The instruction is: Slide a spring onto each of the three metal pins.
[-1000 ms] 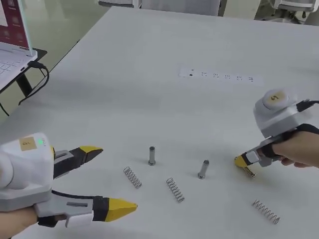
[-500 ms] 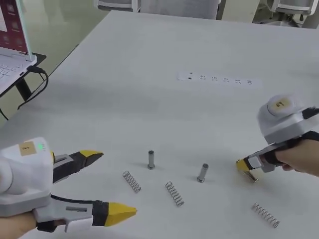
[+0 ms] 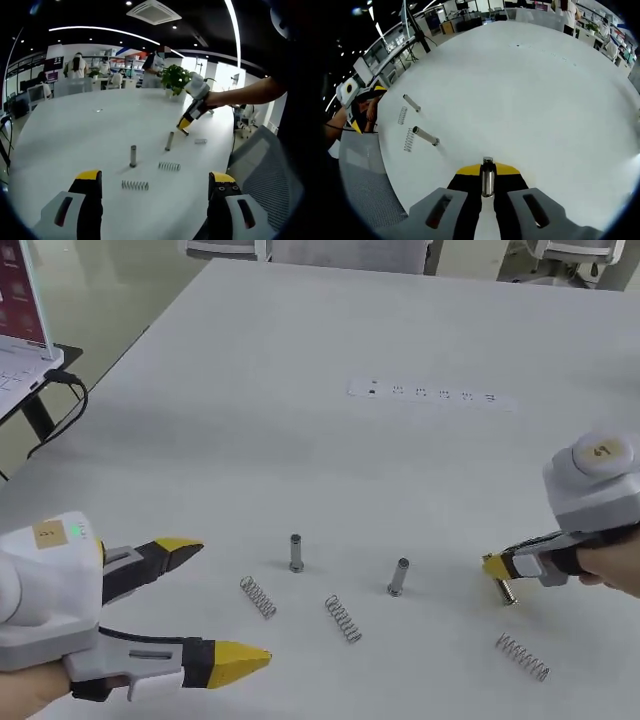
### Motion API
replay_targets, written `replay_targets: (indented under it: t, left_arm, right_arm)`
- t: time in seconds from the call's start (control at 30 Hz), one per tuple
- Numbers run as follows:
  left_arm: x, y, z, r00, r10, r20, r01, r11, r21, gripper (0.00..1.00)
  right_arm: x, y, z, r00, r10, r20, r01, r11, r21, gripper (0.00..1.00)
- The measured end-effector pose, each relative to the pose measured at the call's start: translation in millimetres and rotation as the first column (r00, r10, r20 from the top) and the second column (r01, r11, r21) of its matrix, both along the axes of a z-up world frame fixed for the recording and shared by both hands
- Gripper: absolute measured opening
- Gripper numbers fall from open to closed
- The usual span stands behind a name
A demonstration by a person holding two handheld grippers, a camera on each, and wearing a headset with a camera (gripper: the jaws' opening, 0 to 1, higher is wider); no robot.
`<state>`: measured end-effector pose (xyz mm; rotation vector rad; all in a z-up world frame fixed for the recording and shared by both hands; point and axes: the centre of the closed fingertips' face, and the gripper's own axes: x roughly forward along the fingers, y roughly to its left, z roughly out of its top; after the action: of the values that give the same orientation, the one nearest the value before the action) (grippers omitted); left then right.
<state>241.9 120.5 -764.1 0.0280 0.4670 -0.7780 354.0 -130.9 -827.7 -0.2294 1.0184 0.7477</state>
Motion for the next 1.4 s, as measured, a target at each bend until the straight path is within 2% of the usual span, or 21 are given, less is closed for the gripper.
replay_targets:
  t: [0.1, 0.43, 1.0, 1.4]
  left_arm:
    - [0.2, -1.2, 0.4, 1.0, -0.003, 0.003, 0.003, 1.0, -0.002, 0.84]
    - [2.1, -4.1, 0.8, 1.0, -0.005, 0.012, 0.005, 1.0, 0.004, 0.84]
    - [5.4, -7.3, 5.1, 1.0, 0.007, 0.026, -0.007, 1.0, -0.006, 0.82]
    - [4.4, -7.5, 4.9, 1.0, 0.008, 0.026, -0.008, 1.0, -0.005, 0.82]
  right_arm:
    - [-0.3, -2.2, 3.9, 1.0, -0.007, 0.026, 0.006, 1.0, 0.009, 0.04]
    - [-4.0, -4.4, 9.2, 0.995, -0.068, 0.078, 0.061, 0.994, 0.089, 0.04]
    - [-3.5, -2.2, 19.9, 0.988, -0.084, 0.131, 0.067, 0.99, 0.126, 0.04]
    - [-9.7, -6.3, 19.6, 0.982, -0.05, 0.185, 0.03, 0.994, 0.11, 0.05]
